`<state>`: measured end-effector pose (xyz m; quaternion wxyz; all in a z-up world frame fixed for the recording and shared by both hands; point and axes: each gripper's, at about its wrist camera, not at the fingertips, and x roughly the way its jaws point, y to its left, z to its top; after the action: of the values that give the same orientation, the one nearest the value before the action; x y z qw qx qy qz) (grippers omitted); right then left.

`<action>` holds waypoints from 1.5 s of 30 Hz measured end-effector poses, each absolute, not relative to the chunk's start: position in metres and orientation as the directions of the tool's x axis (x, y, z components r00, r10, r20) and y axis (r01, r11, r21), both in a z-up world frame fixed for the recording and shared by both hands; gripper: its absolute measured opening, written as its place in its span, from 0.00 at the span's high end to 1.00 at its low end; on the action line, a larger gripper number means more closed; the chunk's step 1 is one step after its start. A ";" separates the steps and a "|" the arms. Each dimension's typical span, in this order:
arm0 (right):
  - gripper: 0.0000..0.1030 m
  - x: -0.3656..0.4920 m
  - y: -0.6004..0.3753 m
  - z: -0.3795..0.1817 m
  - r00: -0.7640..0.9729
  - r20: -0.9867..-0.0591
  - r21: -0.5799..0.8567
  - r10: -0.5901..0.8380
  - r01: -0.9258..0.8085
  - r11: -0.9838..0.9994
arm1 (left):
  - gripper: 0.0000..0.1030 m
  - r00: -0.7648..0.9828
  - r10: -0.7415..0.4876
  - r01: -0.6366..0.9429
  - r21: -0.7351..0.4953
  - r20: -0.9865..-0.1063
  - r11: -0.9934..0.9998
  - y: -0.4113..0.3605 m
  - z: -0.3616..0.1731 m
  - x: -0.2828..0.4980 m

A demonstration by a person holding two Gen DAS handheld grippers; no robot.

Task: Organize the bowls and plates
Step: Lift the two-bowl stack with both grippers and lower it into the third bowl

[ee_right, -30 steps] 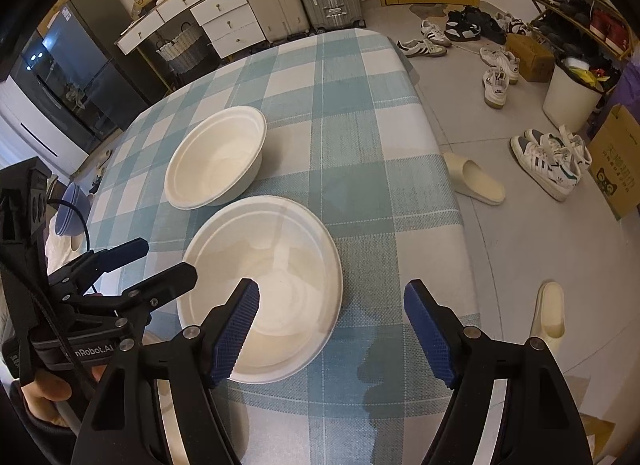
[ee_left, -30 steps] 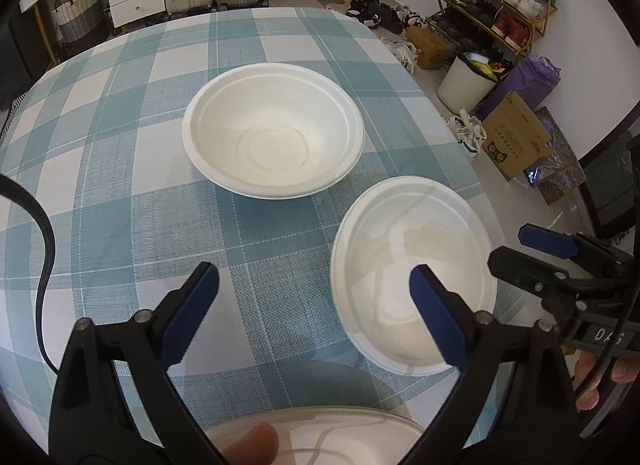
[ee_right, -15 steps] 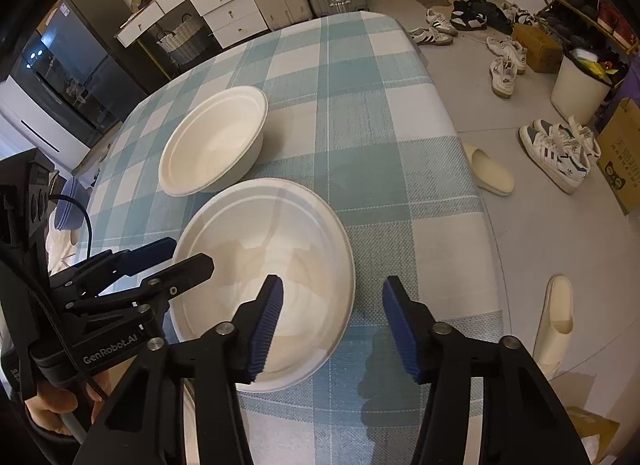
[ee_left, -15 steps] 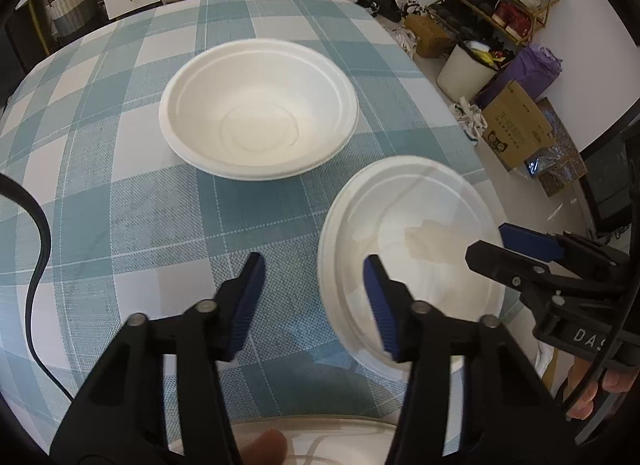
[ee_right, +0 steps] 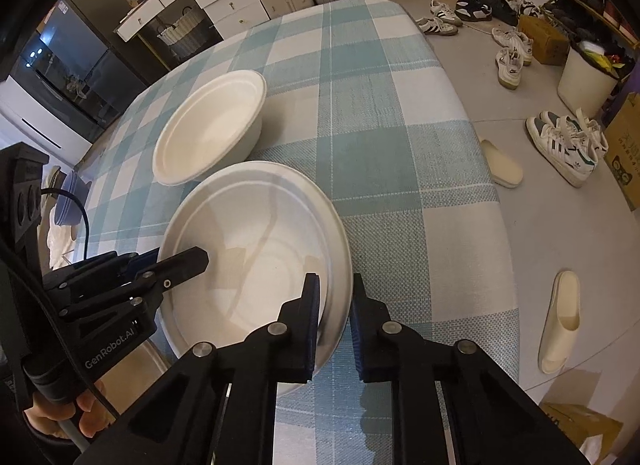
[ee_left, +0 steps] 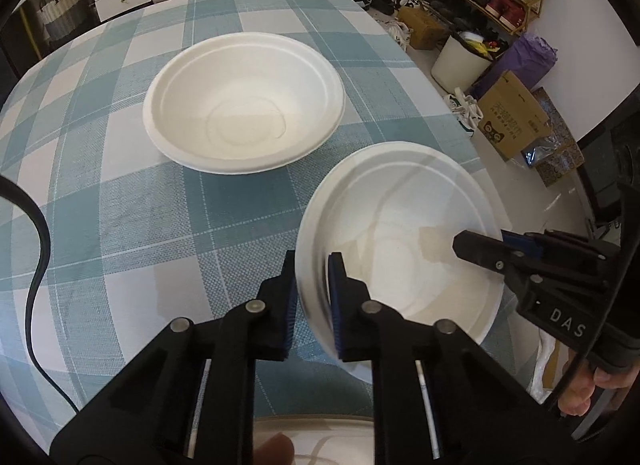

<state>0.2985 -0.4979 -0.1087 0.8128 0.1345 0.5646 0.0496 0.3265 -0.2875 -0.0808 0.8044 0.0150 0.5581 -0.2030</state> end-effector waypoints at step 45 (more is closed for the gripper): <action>0.86 0.406 -0.435 -0.043 0.420 -0.879 0.245 0.227 -0.012 0.970 | 0.91 0.444 -0.285 0.192 -0.221 -0.850 0.956 -0.203 -0.003 0.414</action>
<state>0.4060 -0.4353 -0.0434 0.8366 0.1008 0.5337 0.0712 0.4135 -0.2033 -0.0031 0.8484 -0.0460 0.5083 -0.1405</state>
